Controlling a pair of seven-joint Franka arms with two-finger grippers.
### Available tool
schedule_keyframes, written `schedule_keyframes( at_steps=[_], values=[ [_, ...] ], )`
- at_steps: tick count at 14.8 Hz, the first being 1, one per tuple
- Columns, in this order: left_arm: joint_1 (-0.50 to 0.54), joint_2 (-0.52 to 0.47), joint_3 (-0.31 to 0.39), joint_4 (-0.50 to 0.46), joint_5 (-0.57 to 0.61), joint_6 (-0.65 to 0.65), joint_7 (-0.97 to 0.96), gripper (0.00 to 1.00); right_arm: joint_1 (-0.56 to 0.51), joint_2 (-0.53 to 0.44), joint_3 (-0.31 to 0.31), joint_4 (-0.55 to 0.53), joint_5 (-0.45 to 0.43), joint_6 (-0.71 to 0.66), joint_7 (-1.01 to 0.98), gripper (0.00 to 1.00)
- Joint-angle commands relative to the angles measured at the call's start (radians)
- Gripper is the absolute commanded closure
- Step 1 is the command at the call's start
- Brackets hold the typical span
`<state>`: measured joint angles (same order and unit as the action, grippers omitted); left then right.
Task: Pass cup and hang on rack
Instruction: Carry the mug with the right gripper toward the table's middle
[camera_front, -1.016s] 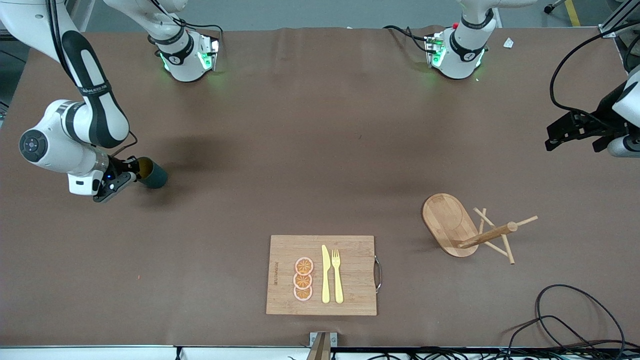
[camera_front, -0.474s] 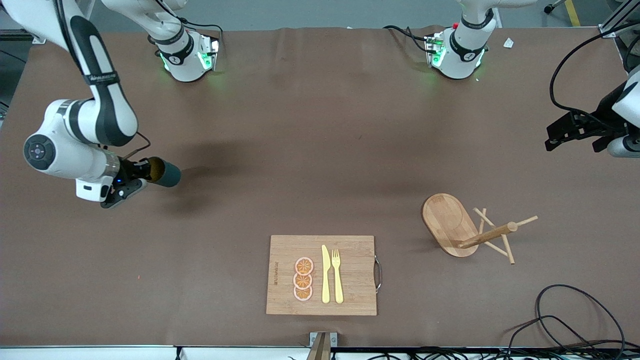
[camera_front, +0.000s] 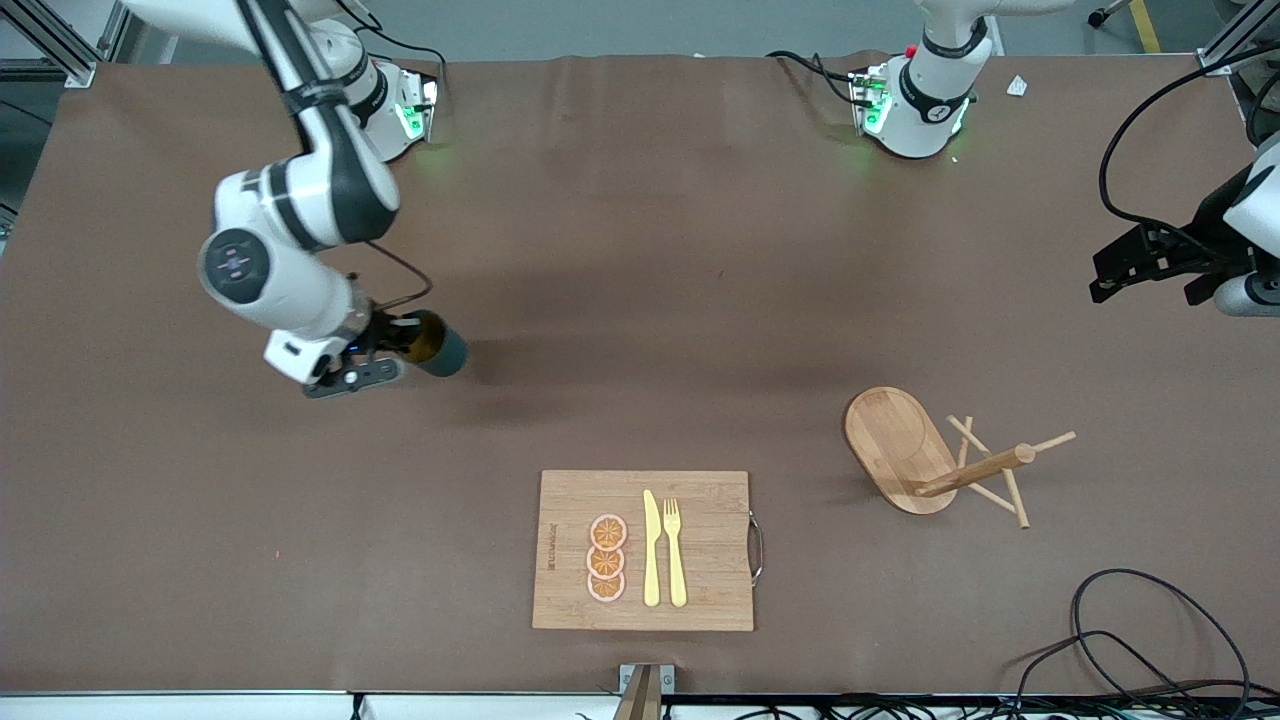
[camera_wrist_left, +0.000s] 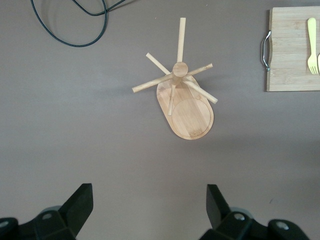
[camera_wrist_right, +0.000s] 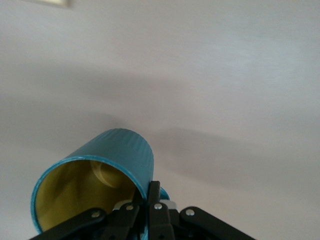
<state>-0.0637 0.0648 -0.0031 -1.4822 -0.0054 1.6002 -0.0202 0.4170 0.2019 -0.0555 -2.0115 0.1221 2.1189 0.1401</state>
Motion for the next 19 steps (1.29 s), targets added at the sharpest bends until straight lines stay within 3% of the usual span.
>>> schedule_keyframes(
  at_steps=[1, 4, 9, 19],
  values=[
    [-0.001, 0.012, 0.0, 0.023, 0.005, -0.003, -0.007, 0.0, 0.136, 0.106, -0.012, 0.132, 0.014, -0.001, 0.256, 1.0],
    [-0.001, 0.012, 0.0, 0.023, 0.005, -0.003, -0.007, 0.0, 0.245, 0.244, -0.012, 0.299, 0.013, -0.002, 0.496, 1.0],
    [-0.002, 0.012, 0.0, 0.023, 0.005, -0.003, -0.007, 0.0, 0.335, 0.453, -0.012, 0.532, 0.011, -0.004, 0.719, 1.0],
    [-0.008, 0.012, -0.008, -0.001, 0.012, -0.028, 0.009, 0.0, 0.411, 0.565, -0.01, 0.635, 0.014, 0.003, 0.823, 1.0]
  ],
)
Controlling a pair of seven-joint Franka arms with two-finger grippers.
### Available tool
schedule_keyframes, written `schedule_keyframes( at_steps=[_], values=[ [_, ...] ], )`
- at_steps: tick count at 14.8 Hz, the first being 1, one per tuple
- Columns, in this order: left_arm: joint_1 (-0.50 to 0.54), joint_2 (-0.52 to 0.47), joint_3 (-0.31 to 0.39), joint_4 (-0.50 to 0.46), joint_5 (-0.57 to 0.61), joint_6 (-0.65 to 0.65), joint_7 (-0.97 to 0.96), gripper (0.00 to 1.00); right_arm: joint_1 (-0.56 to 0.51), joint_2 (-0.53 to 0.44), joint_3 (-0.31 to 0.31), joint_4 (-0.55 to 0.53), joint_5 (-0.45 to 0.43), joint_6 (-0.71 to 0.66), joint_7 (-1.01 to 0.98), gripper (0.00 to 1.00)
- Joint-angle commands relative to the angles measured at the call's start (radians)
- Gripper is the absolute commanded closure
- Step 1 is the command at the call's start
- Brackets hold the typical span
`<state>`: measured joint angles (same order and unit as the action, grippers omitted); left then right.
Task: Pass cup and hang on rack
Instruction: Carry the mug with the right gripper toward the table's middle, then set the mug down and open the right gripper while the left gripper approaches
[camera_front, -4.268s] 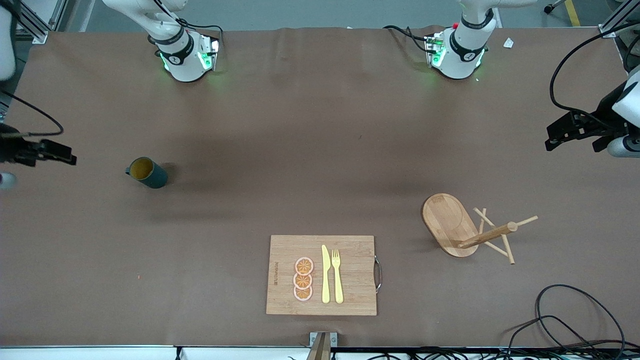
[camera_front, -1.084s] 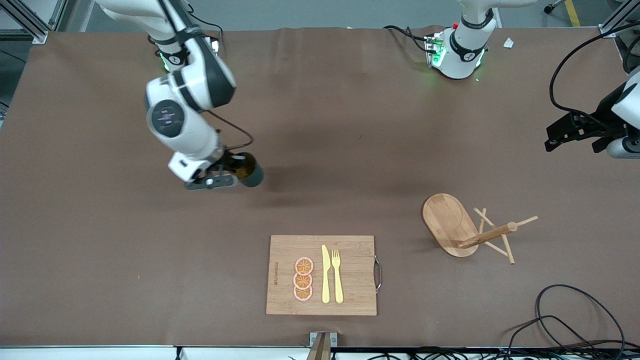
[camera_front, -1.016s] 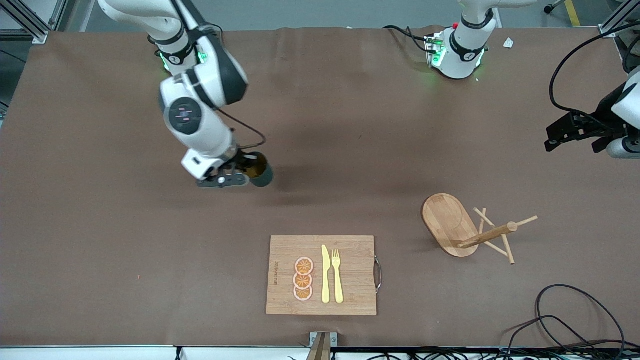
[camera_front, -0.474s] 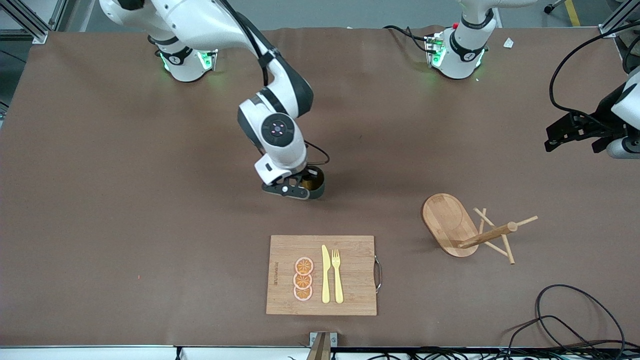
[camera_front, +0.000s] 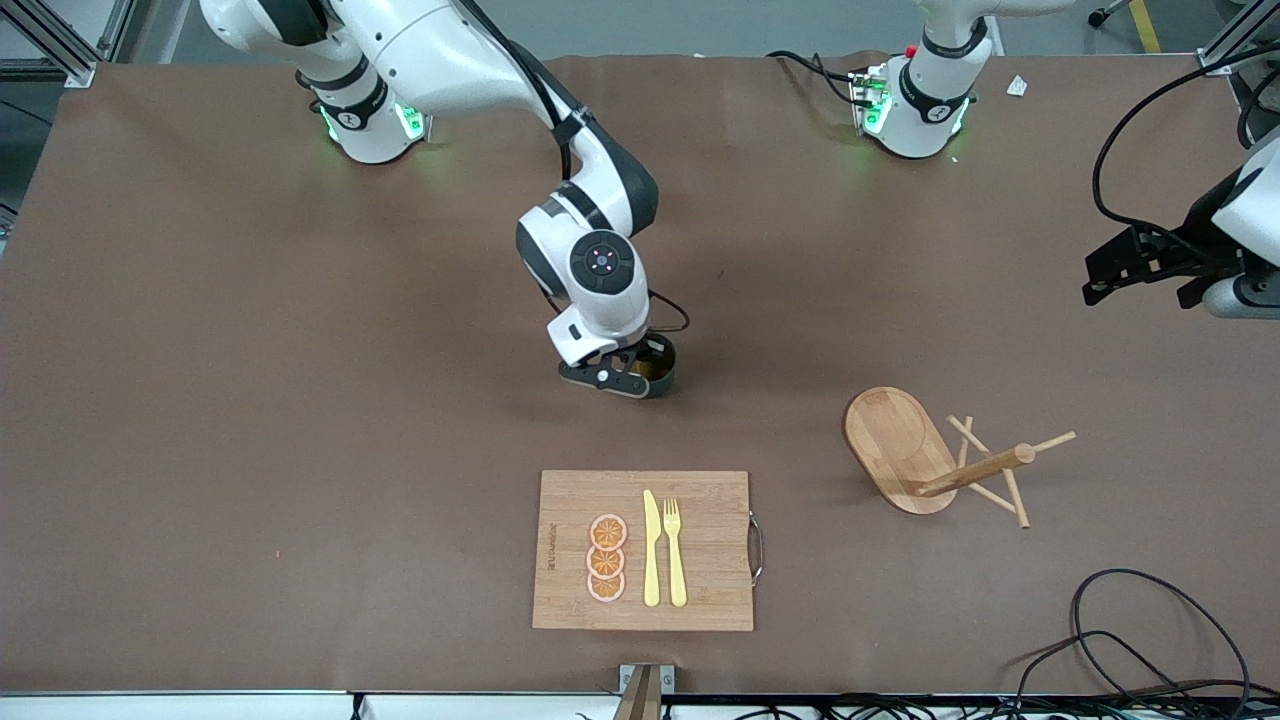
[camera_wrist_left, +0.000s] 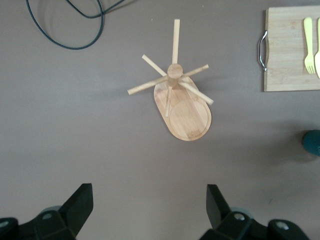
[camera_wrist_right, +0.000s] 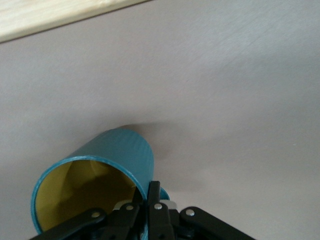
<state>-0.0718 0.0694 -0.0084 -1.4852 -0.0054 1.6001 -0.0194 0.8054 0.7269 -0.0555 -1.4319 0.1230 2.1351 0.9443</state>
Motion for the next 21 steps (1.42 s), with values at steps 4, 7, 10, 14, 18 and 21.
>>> schedule_keyframes(
  at_steps=[4, 7, 10, 14, 18, 21],
  values=[
    [-0.006, 0.004, -0.004, -0.004, 0.012, -0.065, -0.007, 0.0, 0.032, 0.057, -0.011, 0.073, 0.014, -0.012, 0.021, 0.98],
    [-0.005, 0.004, -0.013, -0.001, -0.01, -0.058, -0.008, 0.0, 0.04, 0.06, -0.012, 0.076, 0.012, -0.012, 0.025, 0.0],
    [-0.016, 0.006, -0.019, 0.0, -0.051, -0.043, -0.129, 0.0, 0.035, 0.052, -0.012, 0.087, 0.012, -0.021, 0.013, 0.0],
    [-0.081, 0.026, -0.056, 0.002, -0.042, -0.025, -0.35, 0.0, 0.008, 0.016, -0.012, 0.085, 0.017, -0.03, -0.069, 0.0],
    [-0.174, 0.027, -0.056, 0.002, -0.041, -0.019, -0.543, 0.0, -0.106, -0.108, -0.014, 0.065, 0.017, -0.219, -0.325, 0.0],
    [-0.252, 0.043, -0.056, 0.003, -0.039, 0.001, -0.681, 0.0, -0.239, -0.229, -0.014, -0.02, 0.017, -0.3, -0.552, 0.0]
  ],
)
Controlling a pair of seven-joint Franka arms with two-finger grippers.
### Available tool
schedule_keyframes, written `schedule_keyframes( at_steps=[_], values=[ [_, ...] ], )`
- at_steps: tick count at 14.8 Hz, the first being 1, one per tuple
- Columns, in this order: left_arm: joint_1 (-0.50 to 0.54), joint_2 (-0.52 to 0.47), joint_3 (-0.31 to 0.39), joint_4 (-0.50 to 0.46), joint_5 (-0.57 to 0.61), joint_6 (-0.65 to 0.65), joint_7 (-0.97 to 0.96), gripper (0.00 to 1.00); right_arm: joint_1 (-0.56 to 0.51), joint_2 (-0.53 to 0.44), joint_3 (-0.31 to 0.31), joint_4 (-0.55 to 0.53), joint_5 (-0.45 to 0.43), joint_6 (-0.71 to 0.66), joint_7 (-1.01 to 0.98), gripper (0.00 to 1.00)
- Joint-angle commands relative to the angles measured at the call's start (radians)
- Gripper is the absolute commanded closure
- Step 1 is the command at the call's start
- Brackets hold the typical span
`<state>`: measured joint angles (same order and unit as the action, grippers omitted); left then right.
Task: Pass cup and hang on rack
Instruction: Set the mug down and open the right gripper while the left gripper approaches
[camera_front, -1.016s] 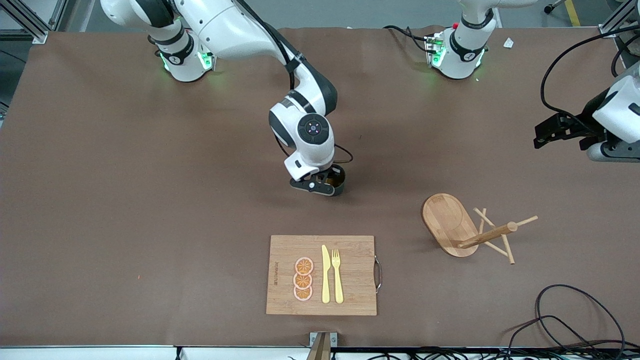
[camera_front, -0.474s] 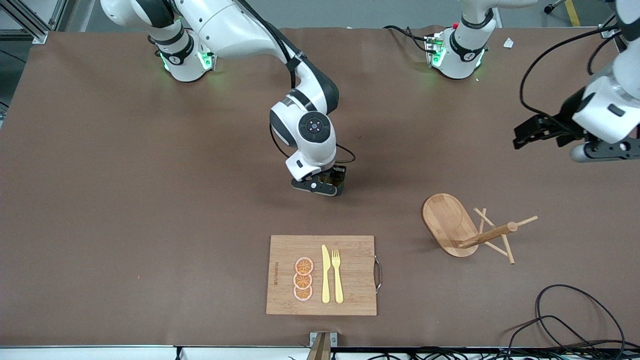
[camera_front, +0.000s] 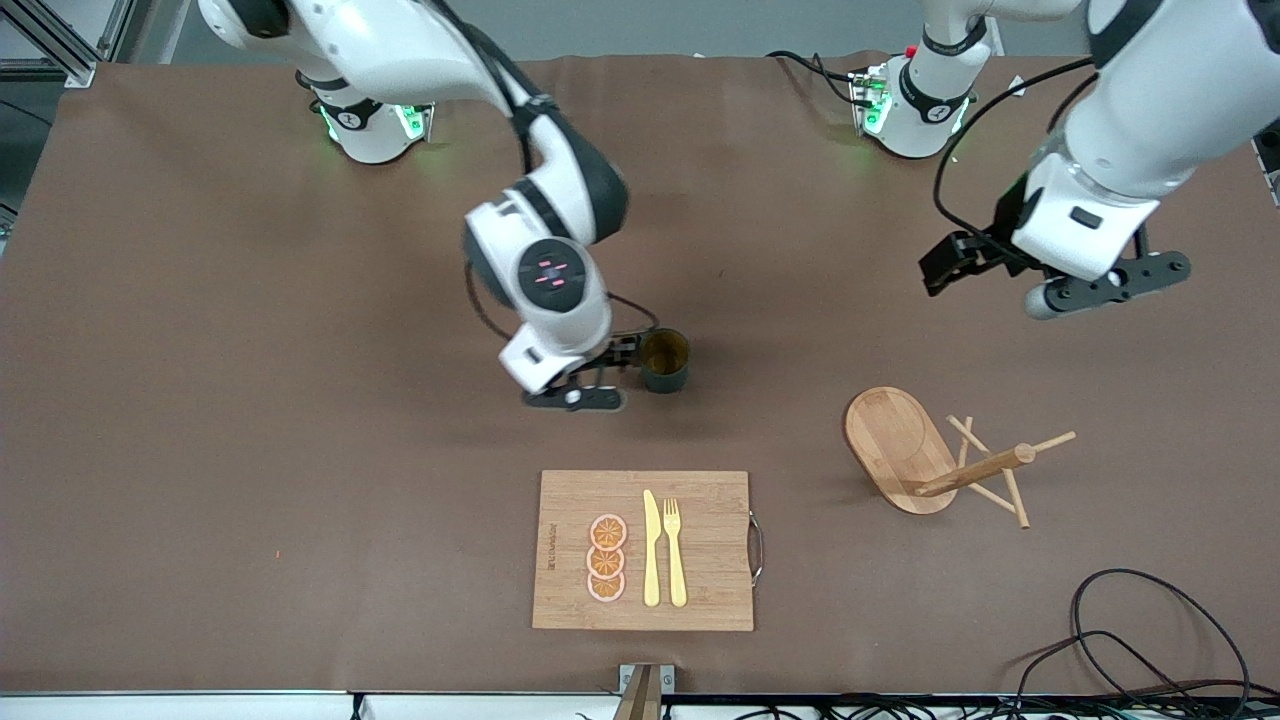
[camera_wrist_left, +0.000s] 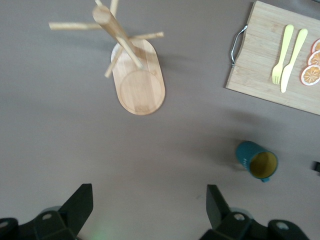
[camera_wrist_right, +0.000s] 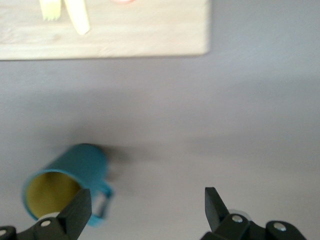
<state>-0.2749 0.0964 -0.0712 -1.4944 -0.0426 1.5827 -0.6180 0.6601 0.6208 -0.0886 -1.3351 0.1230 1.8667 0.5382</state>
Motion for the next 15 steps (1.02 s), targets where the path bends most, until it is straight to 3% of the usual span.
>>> schedule_keyframes(
  at_steps=[1, 3, 8, 11, 15],
  values=[
    [-0.076, 0.02, 0.007, 0.013, 0.0, 0.032, -0.129, 0.0, -0.14, -0.16, 0.018, -0.142, 0.017, -0.061, -0.203, 0.0],
    [-0.128, 0.046, 0.007, 0.017, 0.012, 0.057, -0.216, 0.0, -0.219, -0.216, 0.017, -0.168, 0.009, -0.128, -0.279, 0.0],
    [-0.37, 0.185, 0.007, 0.078, 0.197, 0.069, -0.553, 0.0, -0.45, -0.331, 0.009, -0.176, -0.052, -0.268, -0.422, 0.0],
    [-0.501, 0.294, 0.008, 0.128, 0.324, 0.082, -0.724, 0.0, -0.496, -0.378, 0.009, -0.176, -0.164, -0.317, -0.422, 0.0],
    [-0.636, 0.413, 0.008, 0.14, 0.525, 0.134, -0.922, 0.0, -0.623, -0.4, 0.01, -0.171, -0.164, -0.339, -0.542, 0.0]
  ],
)
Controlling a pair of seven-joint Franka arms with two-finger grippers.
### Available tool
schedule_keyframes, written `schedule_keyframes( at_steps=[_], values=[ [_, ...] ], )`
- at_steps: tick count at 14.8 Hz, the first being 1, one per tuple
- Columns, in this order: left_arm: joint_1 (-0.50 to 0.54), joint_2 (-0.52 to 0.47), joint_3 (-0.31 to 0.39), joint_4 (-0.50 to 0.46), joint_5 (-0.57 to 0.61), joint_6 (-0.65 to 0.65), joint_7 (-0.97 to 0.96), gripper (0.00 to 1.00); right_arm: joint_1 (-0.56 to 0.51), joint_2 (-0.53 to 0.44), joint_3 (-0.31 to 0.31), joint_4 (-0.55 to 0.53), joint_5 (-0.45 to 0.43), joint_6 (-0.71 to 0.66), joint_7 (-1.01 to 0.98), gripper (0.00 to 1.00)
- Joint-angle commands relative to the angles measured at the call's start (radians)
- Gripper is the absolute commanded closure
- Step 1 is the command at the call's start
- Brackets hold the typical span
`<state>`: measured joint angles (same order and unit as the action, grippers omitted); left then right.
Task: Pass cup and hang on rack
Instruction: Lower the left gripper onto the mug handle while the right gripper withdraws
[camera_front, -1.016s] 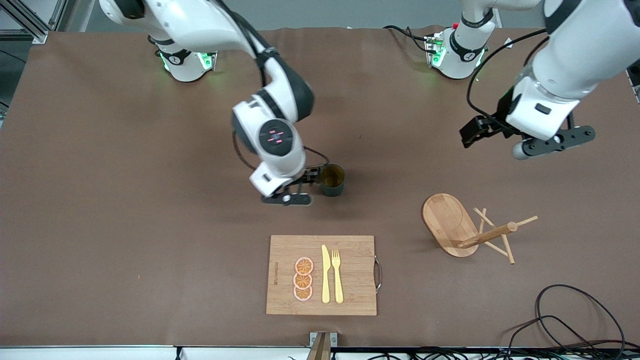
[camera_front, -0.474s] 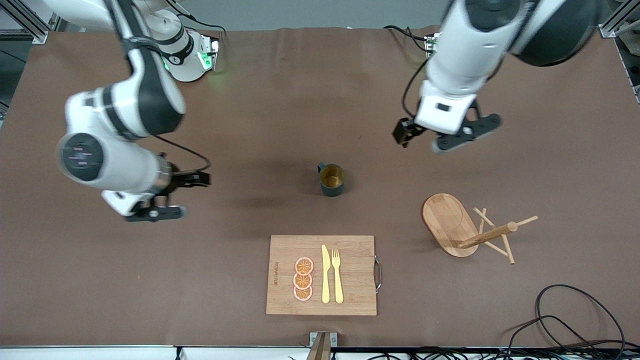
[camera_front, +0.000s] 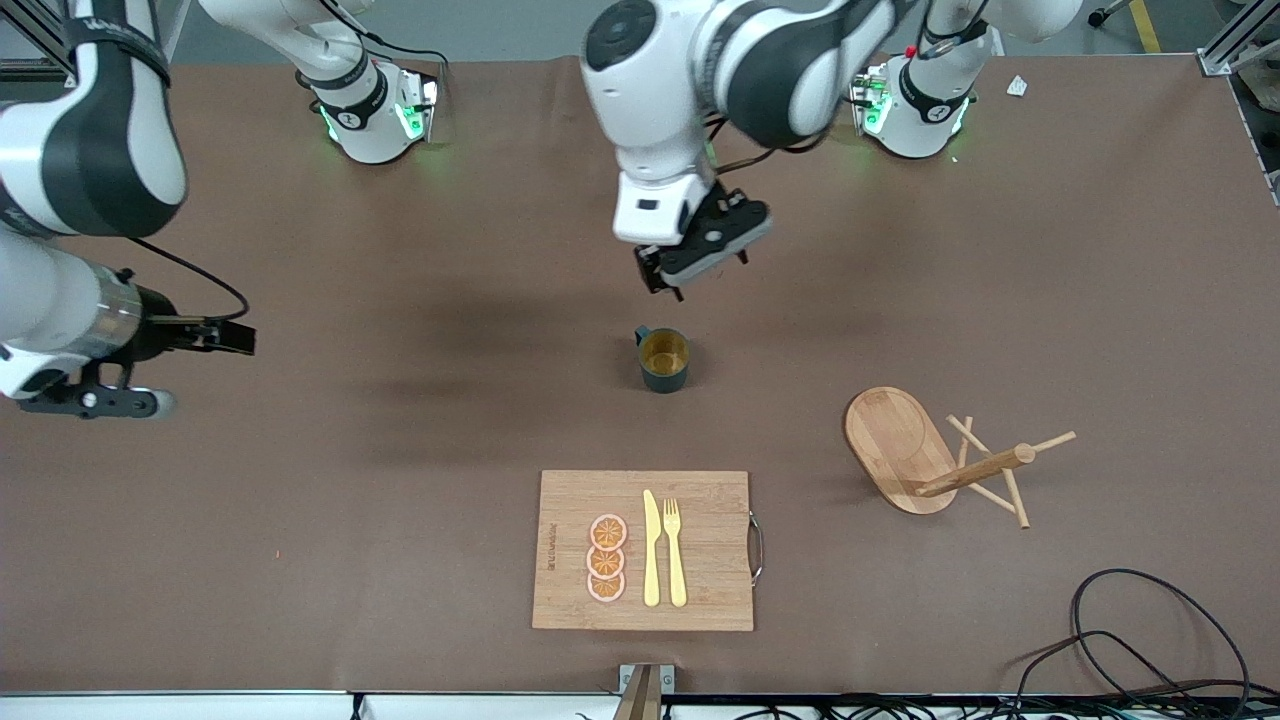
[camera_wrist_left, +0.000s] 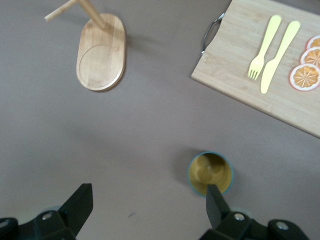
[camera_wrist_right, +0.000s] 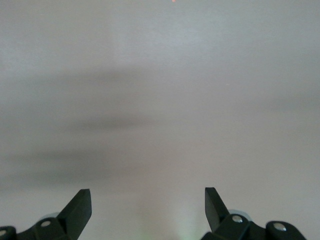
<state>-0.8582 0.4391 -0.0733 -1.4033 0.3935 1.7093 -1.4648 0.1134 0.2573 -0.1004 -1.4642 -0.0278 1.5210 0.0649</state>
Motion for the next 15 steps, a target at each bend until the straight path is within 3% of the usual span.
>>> schedule_keyframes(
  at_steps=[1, 4, 9, 15],
  values=[
    [-0.086, 0.102, 0.01, 0.05, 0.147, 0.009, -0.129, 0.0, -0.095, -0.035, 0.022, -0.039, -0.014, 0.007, -0.091, 0.0],
    [-0.163, 0.209, 0.01, 0.05, 0.284, 0.009, -0.32, 0.0, -0.113, -0.036, 0.021, -0.024, -0.018, 0.007, -0.115, 0.0],
    [-0.257, 0.387, 0.012, 0.09, 0.416, 0.022, -0.595, 0.0, -0.149, -0.026, 0.022, 0.03, -0.021, -0.019, -0.146, 0.0],
    [-0.274, 0.507, 0.015, 0.113, 0.521, 0.066, -0.721, 0.0, -0.143, -0.021, 0.022, 0.057, -0.015, -0.041, -0.139, 0.0]
  ],
)
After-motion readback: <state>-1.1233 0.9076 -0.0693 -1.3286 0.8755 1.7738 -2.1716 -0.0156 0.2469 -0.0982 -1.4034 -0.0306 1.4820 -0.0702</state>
